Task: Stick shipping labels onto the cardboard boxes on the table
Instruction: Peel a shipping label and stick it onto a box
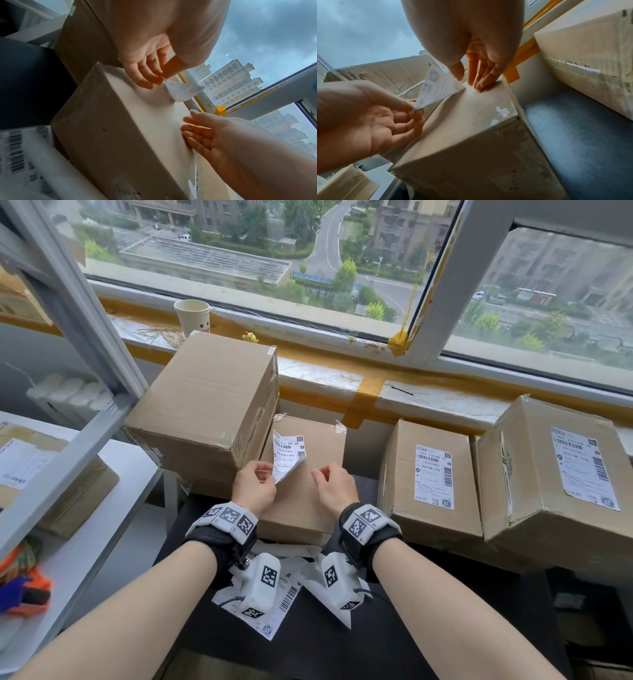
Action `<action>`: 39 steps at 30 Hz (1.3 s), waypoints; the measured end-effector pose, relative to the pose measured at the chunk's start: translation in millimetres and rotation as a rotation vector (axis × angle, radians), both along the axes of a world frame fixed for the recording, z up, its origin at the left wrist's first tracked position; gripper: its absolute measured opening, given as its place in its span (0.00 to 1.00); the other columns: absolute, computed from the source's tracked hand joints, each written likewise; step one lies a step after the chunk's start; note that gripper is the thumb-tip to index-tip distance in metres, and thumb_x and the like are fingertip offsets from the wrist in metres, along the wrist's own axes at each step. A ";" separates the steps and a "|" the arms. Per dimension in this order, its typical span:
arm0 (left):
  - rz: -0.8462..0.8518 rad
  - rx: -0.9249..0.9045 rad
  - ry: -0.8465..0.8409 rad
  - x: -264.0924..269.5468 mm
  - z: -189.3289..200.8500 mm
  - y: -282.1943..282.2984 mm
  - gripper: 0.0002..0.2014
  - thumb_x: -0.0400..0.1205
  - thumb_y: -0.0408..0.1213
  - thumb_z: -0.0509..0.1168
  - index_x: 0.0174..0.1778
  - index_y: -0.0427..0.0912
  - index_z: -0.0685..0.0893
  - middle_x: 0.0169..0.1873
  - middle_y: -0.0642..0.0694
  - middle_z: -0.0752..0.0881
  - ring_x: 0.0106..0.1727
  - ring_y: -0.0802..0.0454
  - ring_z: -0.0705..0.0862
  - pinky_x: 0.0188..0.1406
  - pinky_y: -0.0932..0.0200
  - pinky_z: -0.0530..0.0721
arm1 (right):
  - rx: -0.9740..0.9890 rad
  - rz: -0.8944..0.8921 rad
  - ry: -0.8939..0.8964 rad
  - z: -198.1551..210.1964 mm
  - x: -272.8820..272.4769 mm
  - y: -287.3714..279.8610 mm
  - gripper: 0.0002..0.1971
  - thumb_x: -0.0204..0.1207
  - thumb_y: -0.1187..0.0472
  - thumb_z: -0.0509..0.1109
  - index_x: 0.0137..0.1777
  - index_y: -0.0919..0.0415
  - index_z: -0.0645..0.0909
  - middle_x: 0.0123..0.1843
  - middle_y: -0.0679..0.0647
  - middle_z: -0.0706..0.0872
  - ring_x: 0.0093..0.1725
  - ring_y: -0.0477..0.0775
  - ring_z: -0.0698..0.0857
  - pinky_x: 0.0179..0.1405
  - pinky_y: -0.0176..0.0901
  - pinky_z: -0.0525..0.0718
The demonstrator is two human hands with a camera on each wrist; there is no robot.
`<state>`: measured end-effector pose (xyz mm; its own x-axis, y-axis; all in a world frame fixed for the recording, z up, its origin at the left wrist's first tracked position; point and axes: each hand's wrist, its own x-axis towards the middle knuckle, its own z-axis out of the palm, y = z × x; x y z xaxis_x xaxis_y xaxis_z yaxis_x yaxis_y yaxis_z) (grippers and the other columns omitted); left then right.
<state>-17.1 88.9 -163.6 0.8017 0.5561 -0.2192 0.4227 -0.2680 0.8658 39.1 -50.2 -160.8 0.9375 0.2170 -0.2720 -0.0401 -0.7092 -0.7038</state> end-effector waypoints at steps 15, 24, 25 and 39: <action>-0.062 0.033 0.057 -4.3 -3.4 -1.5 0.08 0.76 0.28 0.67 0.48 0.41 0.80 0.38 0.47 0.83 0.46 0.47 0.83 0.55 0.53 0.83 | 0.248 -0.199 0.233 10.2 6.7 -2.0 0.19 0.79 0.51 0.67 0.31 0.63 0.84 0.29 0.54 0.79 0.33 0.53 0.77 0.42 0.44 0.76; -0.053 0.071 0.075 -3.5 -9.0 -1.4 0.08 0.76 0.28 0.68 0.49 0.40 0.82 0.34 0.50 0.83 0.44 0.49 0.83 0.56 0.52 0.83 | 0.031 -0.057 0.131 9.6 -0.1 -1.2 0.19 0.77 0.62 0.68 0.23 0.55 0.73 0.27 0.47 0.76 0.33 0.49 0.76 0.33 0.37 0.72; -0.047 0.074 0.073 -3.2 -9.1 -1.8 0.09 0.75 0.28 0.68 0.50 0.39 0.82 0.33 0.51 0.82 0.44 0.49 0.82 0.55 0.54 0.82 | 0.017 -0.051 0.115 9.9 -1.0 -1.4 0.19 0.77 0.62 0.68 0.23 0.56 0.74 0.27 0.48 0.77 0.34 0.50 0.77 0.36 0.38 0.73; -0.021 0.170 0.129 1.1 -7.6 -6.0 0.13 0.74 0.31 0.70 0.54 0.40 0.79 0.29 0.55 0.79 0.46 0.49 0.82 0.52 0.56 0.79 | -0.140 -0.043 -0.006 1.7 -4.2 6.2 0.10 0.73 0.61 0.69 0.33 0.66 0.84 0.40 0.60 0.89 0.39 0.59 0.84 0.35 0.42 0.76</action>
